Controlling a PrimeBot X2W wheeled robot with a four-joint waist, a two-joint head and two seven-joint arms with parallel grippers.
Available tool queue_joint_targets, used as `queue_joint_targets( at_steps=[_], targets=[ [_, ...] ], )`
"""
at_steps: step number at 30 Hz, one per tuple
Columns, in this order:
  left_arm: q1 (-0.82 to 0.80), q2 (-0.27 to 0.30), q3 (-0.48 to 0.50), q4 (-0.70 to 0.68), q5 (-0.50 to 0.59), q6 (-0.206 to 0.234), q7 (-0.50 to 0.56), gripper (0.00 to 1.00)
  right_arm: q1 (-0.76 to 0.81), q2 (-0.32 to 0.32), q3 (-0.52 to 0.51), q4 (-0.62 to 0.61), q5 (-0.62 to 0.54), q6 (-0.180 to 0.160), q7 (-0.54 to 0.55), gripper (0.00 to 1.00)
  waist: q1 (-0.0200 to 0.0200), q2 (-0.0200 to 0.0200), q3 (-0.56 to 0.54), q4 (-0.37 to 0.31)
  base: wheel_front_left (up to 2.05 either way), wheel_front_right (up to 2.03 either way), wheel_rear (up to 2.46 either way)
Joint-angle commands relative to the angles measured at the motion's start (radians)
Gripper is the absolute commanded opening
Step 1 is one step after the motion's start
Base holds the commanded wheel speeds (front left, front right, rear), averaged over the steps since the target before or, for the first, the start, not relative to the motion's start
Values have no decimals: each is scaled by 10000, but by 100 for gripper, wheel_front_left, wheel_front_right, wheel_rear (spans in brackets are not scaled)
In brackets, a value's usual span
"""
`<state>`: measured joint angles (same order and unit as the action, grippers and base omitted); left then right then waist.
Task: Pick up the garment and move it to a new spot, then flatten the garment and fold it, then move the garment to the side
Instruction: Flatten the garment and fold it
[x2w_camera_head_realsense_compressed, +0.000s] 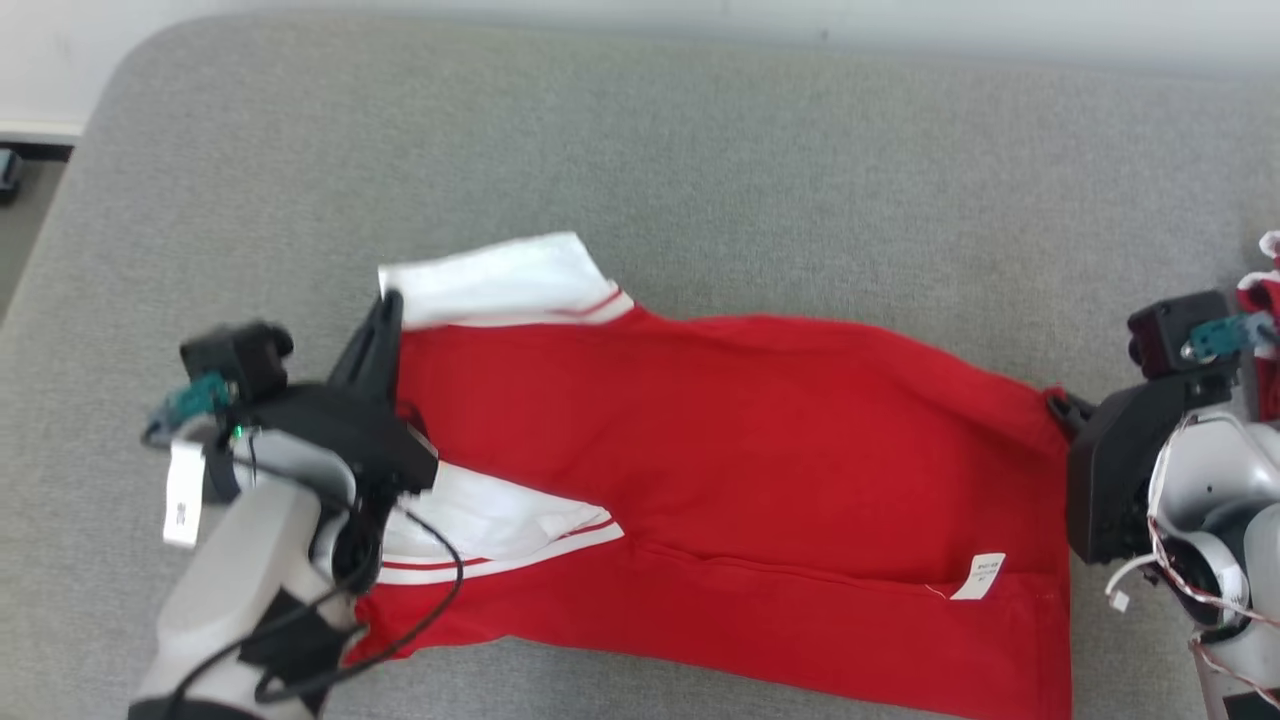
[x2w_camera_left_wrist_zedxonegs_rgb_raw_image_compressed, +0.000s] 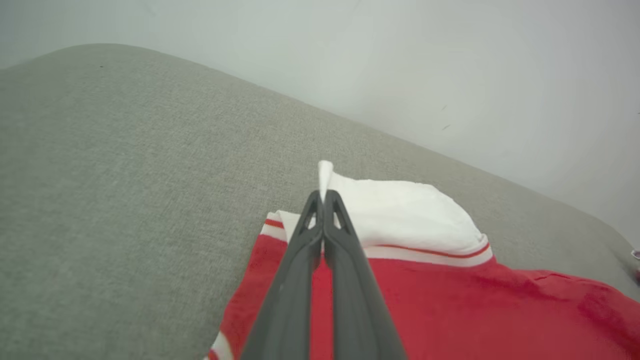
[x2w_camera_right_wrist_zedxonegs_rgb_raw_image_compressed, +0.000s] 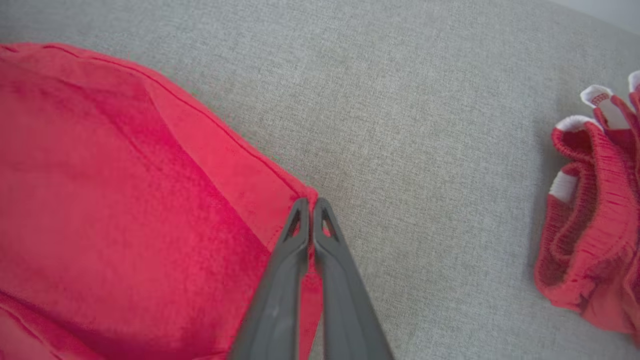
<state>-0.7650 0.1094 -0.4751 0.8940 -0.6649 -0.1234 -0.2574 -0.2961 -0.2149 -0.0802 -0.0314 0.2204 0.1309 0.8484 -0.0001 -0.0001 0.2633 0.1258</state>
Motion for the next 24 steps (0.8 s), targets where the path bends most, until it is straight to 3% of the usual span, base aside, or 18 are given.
queue_joint_targets(
  at_steps=[1, 16, 24],
  targets=[
    [237, 126, 53, -132, -127, 29, -74, 0, 103, -118, 49, 39, 63, -5, -65, 0, 1, 1, -226, 126, 0, 0, 0],
    [2779, 856, 136, -3054, -576, 905, 930, 0, 549, -1764, 1493, 288, 263, -5, -17, 0, 1, 1, -573, 336, 0, 0, 0],
    [3773, 1142, 393, -4597, -868, 1439, 1162, 0, 580, -2272, 2048, 321, 678, -5, -19, 0, 1, 1, -700, 380, 0, 0, 0]
  ],
)
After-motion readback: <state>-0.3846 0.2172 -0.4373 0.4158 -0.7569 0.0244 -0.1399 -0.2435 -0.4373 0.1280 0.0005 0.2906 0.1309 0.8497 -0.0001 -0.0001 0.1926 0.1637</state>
